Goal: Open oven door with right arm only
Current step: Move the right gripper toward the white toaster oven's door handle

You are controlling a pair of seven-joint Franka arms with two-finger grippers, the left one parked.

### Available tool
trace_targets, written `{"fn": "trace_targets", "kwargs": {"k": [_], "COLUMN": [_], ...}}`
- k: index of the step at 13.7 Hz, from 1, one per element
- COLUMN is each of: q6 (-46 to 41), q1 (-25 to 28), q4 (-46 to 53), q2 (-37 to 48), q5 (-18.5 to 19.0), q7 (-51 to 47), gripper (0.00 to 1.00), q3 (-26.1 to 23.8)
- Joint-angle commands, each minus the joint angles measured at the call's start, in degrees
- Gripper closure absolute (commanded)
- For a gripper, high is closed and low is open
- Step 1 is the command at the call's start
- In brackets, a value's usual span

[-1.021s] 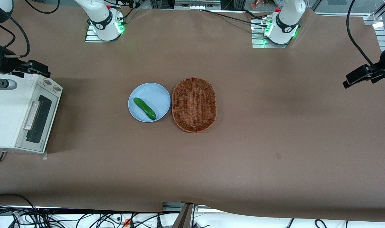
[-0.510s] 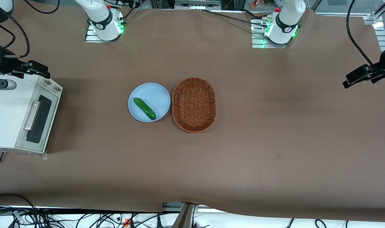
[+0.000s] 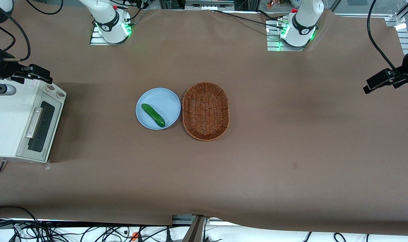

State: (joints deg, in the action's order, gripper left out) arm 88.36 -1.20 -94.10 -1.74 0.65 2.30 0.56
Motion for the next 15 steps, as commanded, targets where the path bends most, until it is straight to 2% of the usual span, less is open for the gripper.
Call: {"fn": "trace_targets", "kwargs": {"k": [1,6,7,8,9,11,14,15], "q6": [-0.03,-0.03,0.15,-0.46,-0.64,-0.12,2.69,4.70], "q1": [0.58,0.58,0.58,0.67,0.67,0.85,2.07,2.08], "q4": [1.12,1.38,1.38,1.12,0.68,0.33,-0.37,-1.60], "q2": [-0.72,-4.40,-4.50,-4.50,-4.50,-5.72,-9.05,-10.29], "q5": [-0.30,0.22,0.57,1.71,3.46,7.67,16.98,18.93], "q7": [-0.19,0.34,0.52,0.69,0.69,-0.09,-3.77,-5.62], "gripper": [0.00,0.01,0.30,0.72,1.00,1.00,1.00,1.00], "q3": [0.58,0.58,0.58,0.67,0.58,0.49,0.40,0.40]}}
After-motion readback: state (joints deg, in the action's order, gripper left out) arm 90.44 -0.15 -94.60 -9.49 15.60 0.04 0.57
